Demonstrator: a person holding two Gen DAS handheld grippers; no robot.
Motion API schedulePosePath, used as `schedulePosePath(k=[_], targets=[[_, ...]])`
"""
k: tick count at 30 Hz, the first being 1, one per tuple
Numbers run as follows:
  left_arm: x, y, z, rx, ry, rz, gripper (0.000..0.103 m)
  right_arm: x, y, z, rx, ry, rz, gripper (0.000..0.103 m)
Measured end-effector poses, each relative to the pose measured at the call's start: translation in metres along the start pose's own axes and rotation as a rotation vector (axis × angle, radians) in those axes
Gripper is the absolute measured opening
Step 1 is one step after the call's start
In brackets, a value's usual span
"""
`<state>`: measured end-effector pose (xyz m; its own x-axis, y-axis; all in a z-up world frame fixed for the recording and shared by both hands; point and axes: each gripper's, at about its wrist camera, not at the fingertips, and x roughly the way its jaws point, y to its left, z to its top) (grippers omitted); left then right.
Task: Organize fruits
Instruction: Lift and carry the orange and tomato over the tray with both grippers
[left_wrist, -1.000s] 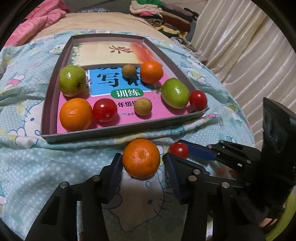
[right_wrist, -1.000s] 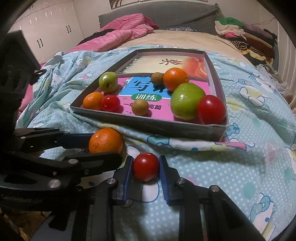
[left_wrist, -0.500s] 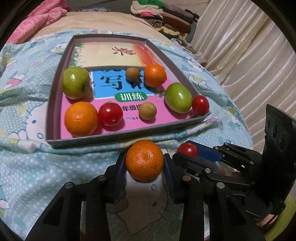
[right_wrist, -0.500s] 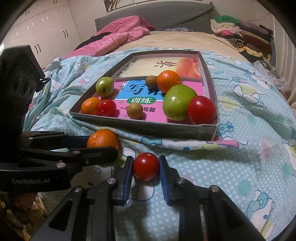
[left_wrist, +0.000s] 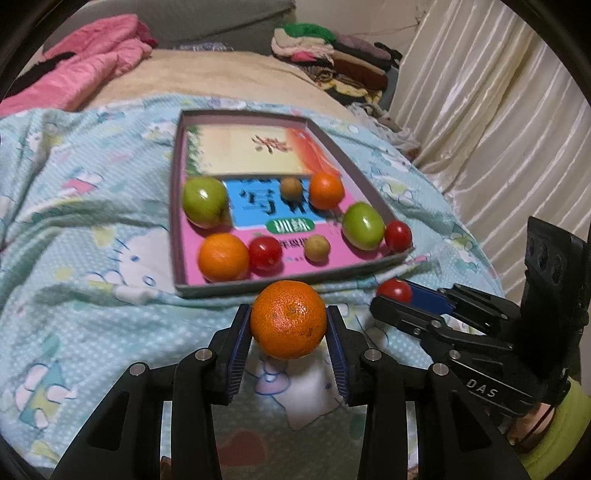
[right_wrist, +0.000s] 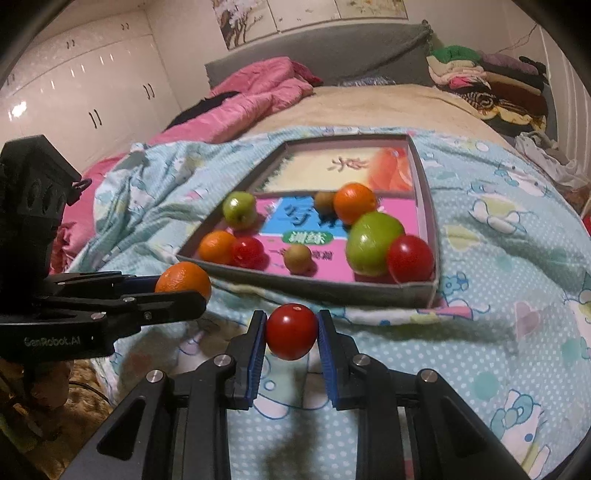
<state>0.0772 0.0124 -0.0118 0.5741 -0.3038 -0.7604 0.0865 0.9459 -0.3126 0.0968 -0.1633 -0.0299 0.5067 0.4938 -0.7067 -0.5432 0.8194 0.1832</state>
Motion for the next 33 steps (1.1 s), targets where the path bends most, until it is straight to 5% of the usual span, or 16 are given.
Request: schedulePosePath(k=[9,33], targets=[[-0.014,0.006,0.010,-0.011,-0.088,0.033,0.041,-0.010,0.002,0.007,-0.007,-0.065,0.010,0.028],[0.012,-0.012,0.028,0.060,-0.090,0.044,0.041,-0.011,-0.008,0.028,-0.036,-0.149,-0.052,0.028]])
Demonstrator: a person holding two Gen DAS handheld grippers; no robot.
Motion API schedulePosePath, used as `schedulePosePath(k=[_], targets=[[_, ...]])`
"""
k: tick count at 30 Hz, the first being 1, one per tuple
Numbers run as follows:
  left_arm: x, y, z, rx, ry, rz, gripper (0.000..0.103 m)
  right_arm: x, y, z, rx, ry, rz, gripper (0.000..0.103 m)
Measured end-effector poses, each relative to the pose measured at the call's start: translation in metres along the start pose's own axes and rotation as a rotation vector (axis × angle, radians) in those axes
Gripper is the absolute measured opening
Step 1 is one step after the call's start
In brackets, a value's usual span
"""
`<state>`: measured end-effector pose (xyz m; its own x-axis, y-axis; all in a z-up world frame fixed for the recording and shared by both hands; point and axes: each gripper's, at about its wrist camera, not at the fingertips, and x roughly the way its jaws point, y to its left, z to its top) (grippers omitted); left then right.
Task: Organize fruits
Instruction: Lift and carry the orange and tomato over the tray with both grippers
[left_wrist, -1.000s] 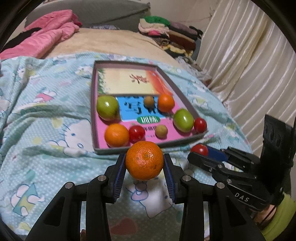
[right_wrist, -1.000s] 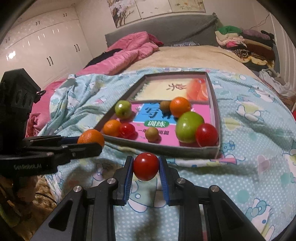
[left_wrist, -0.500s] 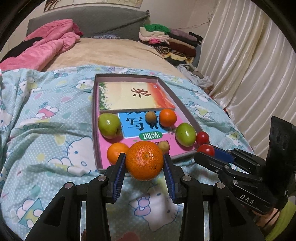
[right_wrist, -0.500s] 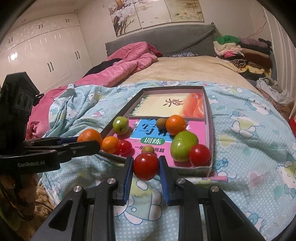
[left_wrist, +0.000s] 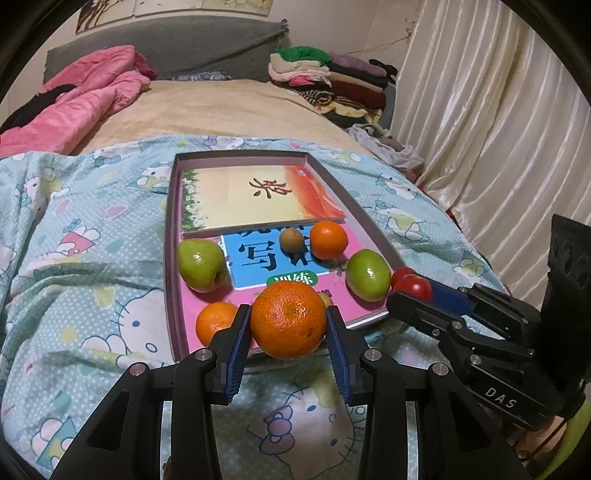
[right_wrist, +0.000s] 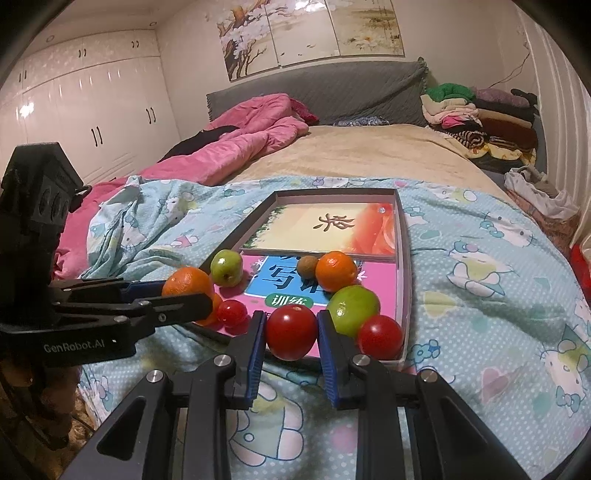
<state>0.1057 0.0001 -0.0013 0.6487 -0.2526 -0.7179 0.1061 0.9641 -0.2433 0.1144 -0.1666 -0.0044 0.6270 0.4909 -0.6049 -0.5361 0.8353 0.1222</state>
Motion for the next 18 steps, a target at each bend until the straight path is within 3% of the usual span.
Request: schedulePosePath(k=[18], targets=[[0.014,-0.008,0.000,0.023,0.017,-0.010,0.041,0.006,-0.001,0.002,-0.016,-0.002,-0.011,0.028]])
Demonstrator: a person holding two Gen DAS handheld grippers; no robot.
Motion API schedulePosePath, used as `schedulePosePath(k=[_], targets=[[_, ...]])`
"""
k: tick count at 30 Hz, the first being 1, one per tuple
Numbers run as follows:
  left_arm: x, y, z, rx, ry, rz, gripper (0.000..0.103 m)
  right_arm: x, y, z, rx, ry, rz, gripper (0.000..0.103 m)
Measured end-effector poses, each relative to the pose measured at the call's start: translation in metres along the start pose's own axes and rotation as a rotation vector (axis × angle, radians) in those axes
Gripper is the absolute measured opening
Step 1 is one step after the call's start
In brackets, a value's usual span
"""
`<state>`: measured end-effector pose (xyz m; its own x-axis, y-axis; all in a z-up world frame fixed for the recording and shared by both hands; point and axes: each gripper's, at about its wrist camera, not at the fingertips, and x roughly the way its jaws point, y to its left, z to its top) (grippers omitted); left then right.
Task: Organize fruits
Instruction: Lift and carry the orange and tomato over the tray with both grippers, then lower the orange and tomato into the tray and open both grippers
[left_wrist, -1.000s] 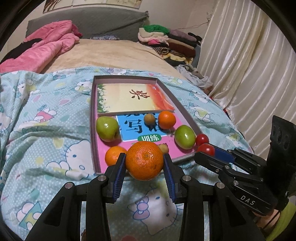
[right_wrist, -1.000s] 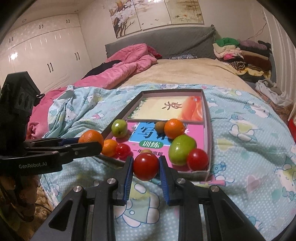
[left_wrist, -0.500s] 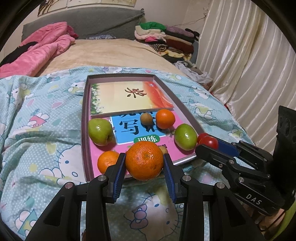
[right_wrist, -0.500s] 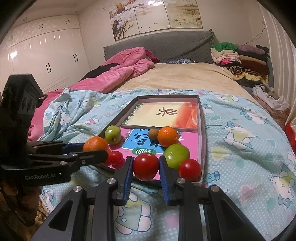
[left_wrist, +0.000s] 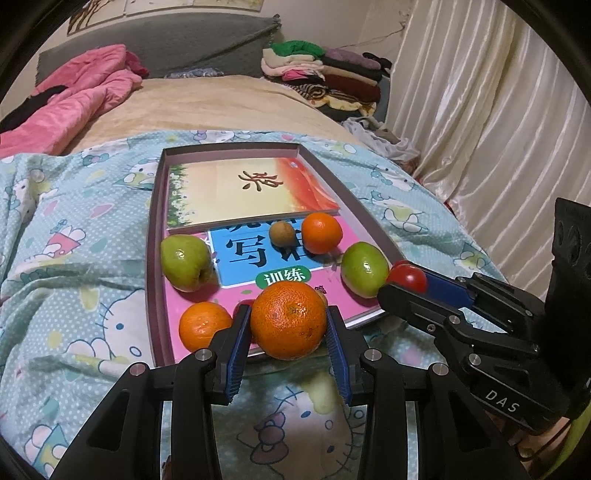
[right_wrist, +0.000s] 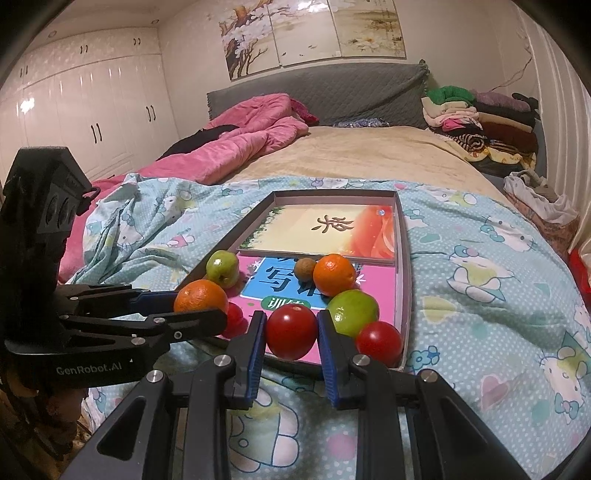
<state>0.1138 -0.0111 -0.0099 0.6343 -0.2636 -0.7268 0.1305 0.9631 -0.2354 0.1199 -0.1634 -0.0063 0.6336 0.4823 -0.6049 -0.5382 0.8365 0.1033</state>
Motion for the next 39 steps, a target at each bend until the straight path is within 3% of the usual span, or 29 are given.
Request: schedulePosePath(k=[14,39], targets=[[0.014,0.001,0.002,0.001,0.023,-0.001,0.041,0.006,0.003,0.001,-0.023,0.003,-0.009,0.028],[0.040,0.014,0.030,-0.018,-0.004,0.033,0.041,0.019,0.008,-0.001,-0.068,0.043,-0.010,0.028]])
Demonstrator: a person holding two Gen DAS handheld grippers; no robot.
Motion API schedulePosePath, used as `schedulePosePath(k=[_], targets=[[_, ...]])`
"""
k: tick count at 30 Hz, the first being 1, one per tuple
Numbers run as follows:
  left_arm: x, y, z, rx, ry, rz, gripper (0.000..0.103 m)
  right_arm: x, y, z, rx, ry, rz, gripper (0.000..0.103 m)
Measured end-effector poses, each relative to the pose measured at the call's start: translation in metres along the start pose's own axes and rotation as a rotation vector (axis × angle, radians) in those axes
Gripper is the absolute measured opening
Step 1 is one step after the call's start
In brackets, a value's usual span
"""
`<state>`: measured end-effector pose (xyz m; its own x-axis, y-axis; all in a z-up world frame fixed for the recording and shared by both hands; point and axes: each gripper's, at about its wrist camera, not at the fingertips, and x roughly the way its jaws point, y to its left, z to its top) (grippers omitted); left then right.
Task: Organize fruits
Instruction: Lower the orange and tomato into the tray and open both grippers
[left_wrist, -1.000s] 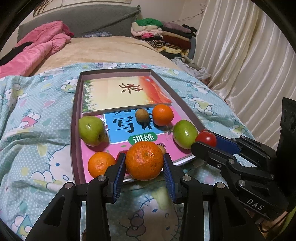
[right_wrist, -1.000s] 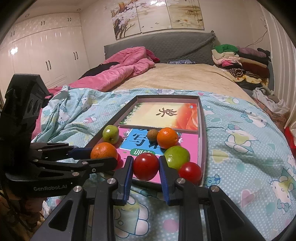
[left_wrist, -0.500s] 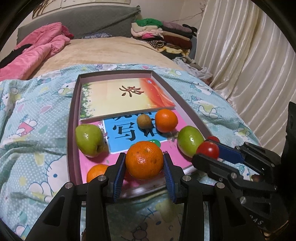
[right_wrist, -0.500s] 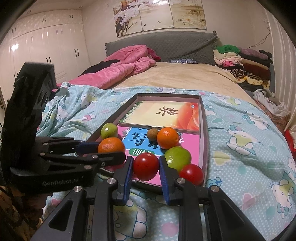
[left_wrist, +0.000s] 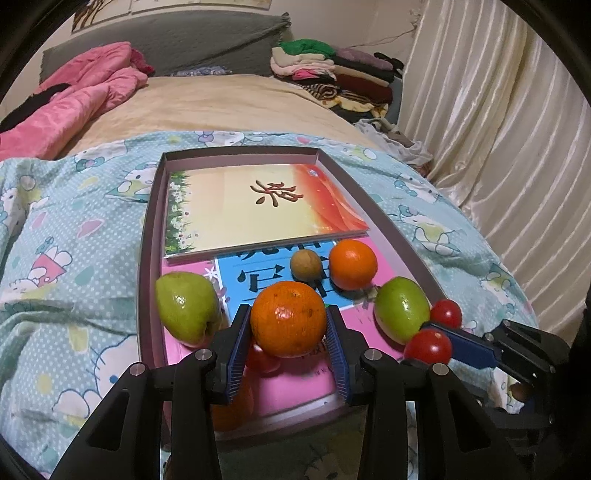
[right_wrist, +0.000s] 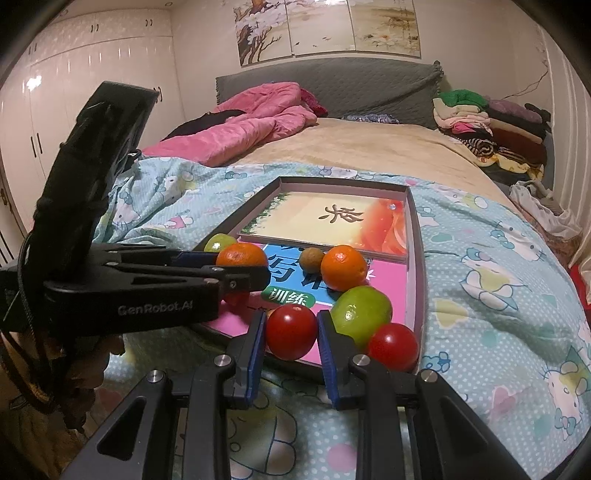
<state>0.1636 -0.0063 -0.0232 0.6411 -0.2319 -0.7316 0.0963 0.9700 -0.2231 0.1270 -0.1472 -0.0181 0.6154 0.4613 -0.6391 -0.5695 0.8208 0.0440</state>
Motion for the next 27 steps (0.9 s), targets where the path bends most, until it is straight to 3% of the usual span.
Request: schedulePosePath(k=[27], targets=[[0.022,0.004,0.011,0.022,0.041,0.001,0.041,0.033,0.010,0.010,-0.100,0.051,-0.014,0.028]])
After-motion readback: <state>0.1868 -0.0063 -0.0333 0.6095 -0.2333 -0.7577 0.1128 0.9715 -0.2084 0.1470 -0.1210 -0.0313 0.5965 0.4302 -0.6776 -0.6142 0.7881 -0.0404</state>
